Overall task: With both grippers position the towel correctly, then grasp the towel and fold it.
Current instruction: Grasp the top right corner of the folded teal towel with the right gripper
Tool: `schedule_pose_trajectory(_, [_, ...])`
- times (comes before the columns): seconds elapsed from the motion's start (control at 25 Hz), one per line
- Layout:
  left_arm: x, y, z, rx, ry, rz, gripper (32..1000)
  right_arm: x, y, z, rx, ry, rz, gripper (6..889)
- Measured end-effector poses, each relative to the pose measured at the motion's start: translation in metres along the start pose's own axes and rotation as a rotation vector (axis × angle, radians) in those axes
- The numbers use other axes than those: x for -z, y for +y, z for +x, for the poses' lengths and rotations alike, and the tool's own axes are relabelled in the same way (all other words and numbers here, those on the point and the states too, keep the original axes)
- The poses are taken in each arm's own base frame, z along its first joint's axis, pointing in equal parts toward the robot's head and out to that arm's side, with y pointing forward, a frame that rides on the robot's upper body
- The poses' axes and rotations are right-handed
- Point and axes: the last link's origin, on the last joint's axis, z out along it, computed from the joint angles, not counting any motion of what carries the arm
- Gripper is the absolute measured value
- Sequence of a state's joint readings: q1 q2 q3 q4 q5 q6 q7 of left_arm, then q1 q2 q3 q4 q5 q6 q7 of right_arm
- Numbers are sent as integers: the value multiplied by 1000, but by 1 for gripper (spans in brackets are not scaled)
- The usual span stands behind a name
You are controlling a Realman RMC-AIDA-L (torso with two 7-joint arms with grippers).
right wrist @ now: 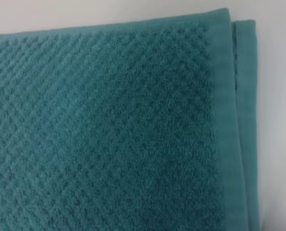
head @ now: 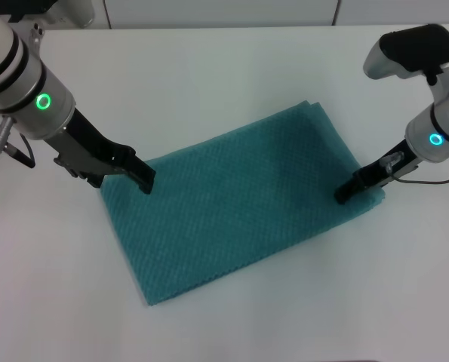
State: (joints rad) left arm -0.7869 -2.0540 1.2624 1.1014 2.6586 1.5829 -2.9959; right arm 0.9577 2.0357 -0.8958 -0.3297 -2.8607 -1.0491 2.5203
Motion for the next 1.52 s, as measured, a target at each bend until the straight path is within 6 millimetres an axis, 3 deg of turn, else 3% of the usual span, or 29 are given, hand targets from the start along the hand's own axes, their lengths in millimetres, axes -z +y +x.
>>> schedule_pose_trajectory(1.4, [0,0,0,1,4,-1,909,0,0,0,5,4,2,826])
schedule_pose_trajectory(1.52, [0,0,0,1,4,-1,908,0,0,0,6,3,2,772])
